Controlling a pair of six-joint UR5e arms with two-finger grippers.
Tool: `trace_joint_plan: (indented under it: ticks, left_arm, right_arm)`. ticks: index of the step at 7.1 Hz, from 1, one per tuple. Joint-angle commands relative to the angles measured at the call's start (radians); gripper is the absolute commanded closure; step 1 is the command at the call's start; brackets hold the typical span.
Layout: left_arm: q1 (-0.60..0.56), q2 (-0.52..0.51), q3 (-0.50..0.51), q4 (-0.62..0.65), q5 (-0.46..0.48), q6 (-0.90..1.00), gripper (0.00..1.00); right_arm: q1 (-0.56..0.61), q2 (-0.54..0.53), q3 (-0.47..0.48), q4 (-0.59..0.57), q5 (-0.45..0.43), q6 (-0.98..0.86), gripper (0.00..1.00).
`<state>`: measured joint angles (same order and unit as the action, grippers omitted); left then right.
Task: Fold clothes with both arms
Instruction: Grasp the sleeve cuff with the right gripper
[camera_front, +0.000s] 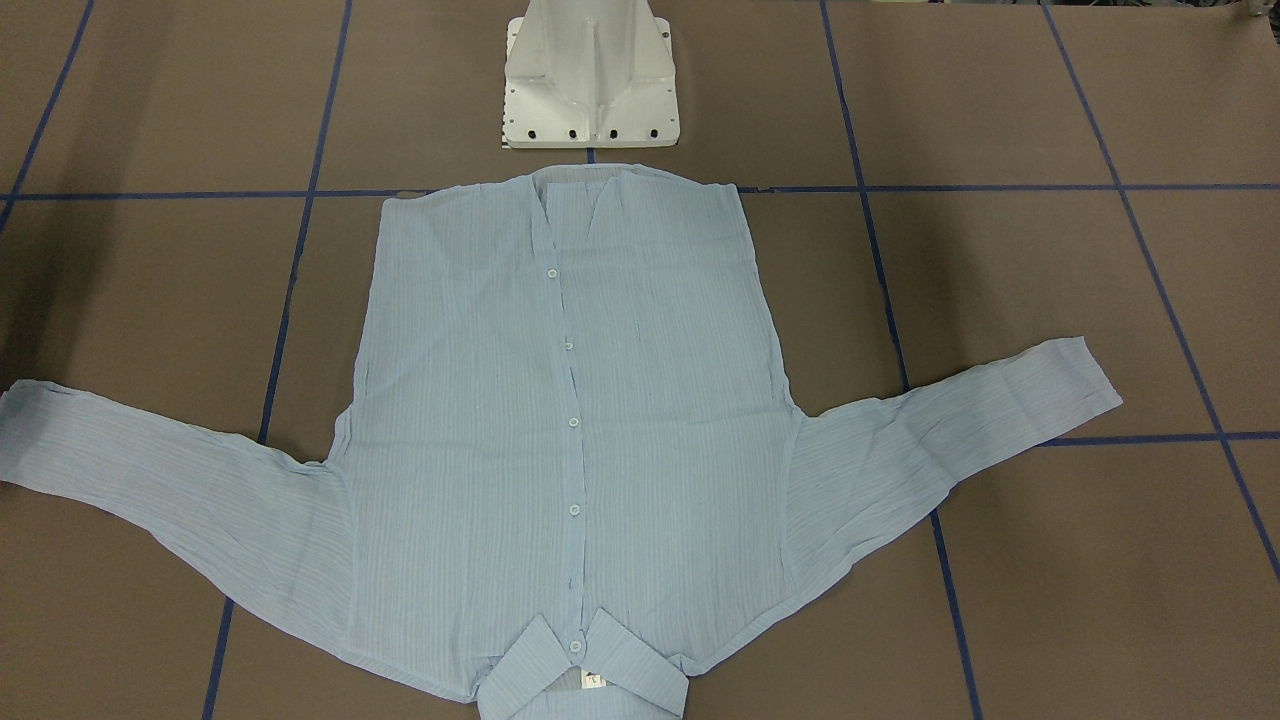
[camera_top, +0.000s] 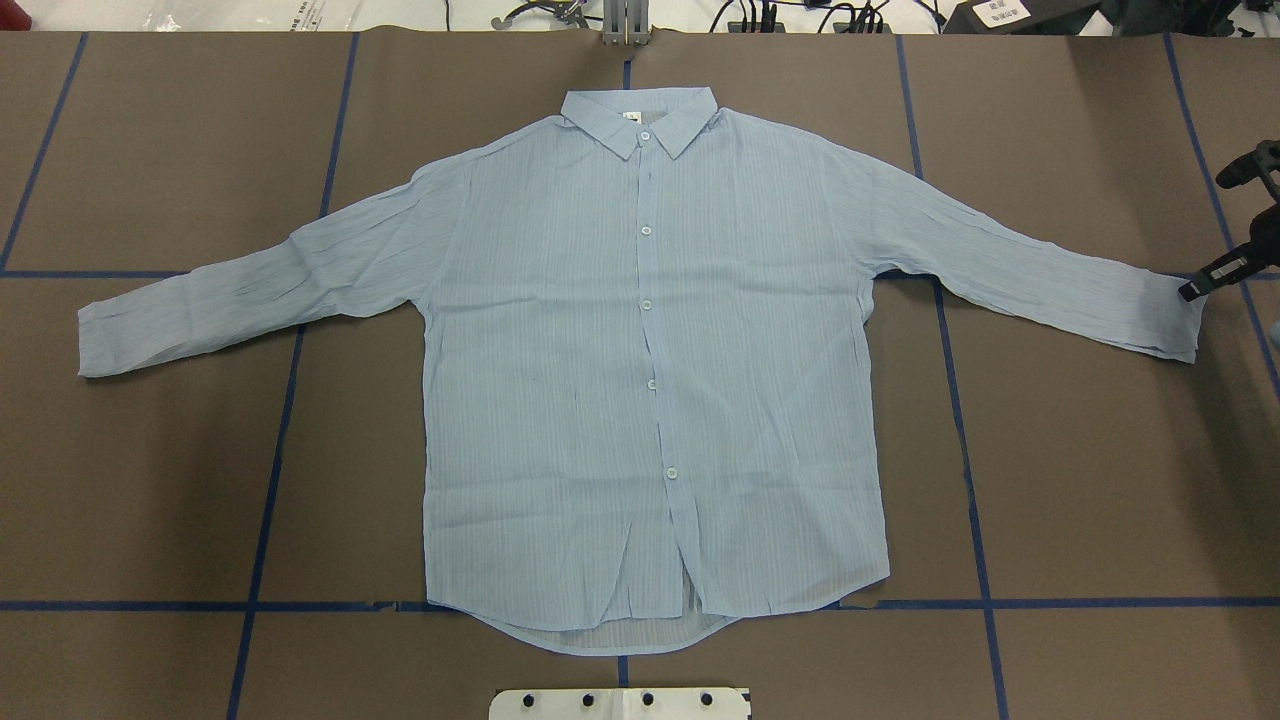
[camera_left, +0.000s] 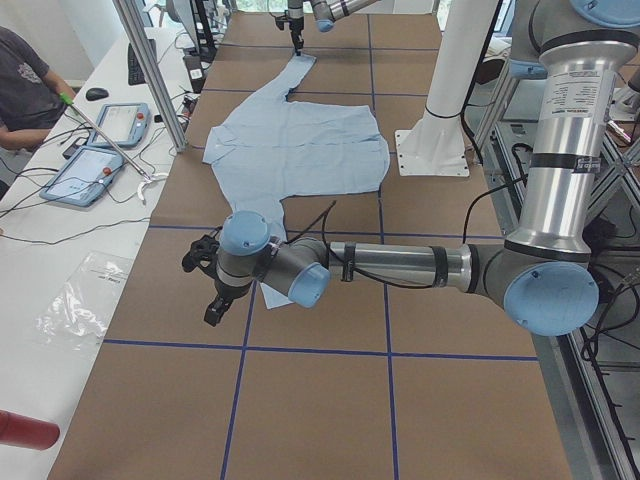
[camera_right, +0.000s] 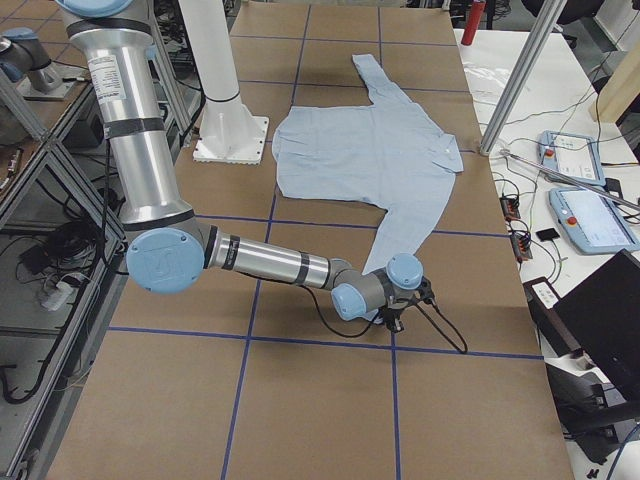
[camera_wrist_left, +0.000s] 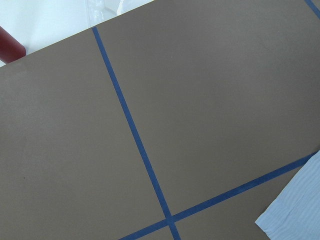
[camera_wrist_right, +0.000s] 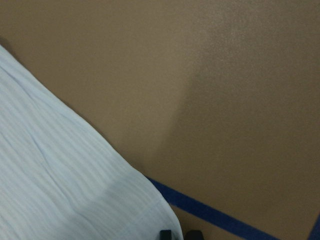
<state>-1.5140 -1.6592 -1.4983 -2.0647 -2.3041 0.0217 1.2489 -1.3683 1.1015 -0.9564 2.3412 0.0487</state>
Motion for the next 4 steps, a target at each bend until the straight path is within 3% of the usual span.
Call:
trace_joint_plan:
  ticks: [1, 2, 4]
  left_arm:
    - [0.0, -0.001, 0.0, 0.0, 0.0, 0.0, 0.0]
    - [0.0, -0.001, 0.001, 0.0, 0.0, -0.002, 0.0]
    - [0.0, -0.001, 0.0, 0.002, -0.002, -0.002, 0.0]
  right_arm:
    - [0.001, 0.0, 0.005, -0.004, 0.001, -0.001, 0.88]
    - [0.004, 0.0, 0.011, -0.001, 0.006, 0.0, 1.0]
    - [0.036, -0.011, 0.052, 0.004, 0.016, 0.023, 1.0]
